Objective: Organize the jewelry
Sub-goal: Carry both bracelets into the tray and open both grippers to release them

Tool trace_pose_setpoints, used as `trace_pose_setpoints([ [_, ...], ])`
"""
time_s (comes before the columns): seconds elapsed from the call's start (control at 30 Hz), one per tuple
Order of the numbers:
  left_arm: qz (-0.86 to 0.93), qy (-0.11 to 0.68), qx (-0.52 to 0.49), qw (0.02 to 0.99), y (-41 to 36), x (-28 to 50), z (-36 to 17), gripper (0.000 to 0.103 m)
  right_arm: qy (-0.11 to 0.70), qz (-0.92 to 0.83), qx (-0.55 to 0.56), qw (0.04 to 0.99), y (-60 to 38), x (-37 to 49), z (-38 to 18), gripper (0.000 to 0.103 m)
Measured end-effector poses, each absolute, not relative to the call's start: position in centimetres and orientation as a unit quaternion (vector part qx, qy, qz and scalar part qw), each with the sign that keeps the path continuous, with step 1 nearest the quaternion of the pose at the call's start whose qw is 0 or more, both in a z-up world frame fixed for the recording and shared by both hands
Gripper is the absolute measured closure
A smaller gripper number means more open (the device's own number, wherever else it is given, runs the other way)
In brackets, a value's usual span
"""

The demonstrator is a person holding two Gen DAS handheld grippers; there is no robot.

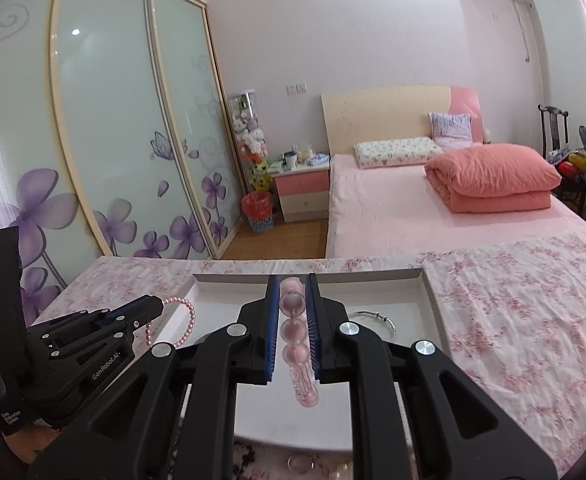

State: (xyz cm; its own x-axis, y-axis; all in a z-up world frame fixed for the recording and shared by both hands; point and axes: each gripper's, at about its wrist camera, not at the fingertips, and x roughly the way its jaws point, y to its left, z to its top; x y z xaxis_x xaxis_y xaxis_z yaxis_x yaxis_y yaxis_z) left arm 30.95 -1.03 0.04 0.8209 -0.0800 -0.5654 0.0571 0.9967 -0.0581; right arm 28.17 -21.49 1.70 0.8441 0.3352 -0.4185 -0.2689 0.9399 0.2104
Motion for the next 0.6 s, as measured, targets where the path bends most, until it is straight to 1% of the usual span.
trace_pose_setpoints([
  [0.2,-0.028,0.314,-0.018,0.949,-0.9,34.1,-1.4,0.096,0.252,0.156,0.071,0.952,-20.8,30.5,0.6,0.089],
  [0.27,-0.026,0.318,-0.025,0.947,-0.6,34.7,-1.6,0.093,0.253,0.151,0.072,0.953,-20.9,30.4,0.5,0.088],
  [0.3,-0.026,0.32,-0.029,0.947,-0.5,34.9,-1.7,0.091,0.251,0.149,0.07,0.954,-20.8,30.4,0.6,0.084],
  [0.33,-0.026,0.321,-0.036,0.946,-0.2,35.0,-1.8,0.088,0.249,0.147,0.068,0.955,-20.9,30.2,0.6,0.077],
  [0.37,-0.024,0.321,-0.039,0.946,0.0,35.1,-1.8,0.088,0.245,0.143,0.067,0.957,-21.2,30.1,0.7,0.075],
  [0.6,-0.008,0.318,-0.044,0.947,1.0,34.3,-1.3,0.088,0.238,0.13,0.081,0.959,-22.8,29.6,1.2,0.075],
])
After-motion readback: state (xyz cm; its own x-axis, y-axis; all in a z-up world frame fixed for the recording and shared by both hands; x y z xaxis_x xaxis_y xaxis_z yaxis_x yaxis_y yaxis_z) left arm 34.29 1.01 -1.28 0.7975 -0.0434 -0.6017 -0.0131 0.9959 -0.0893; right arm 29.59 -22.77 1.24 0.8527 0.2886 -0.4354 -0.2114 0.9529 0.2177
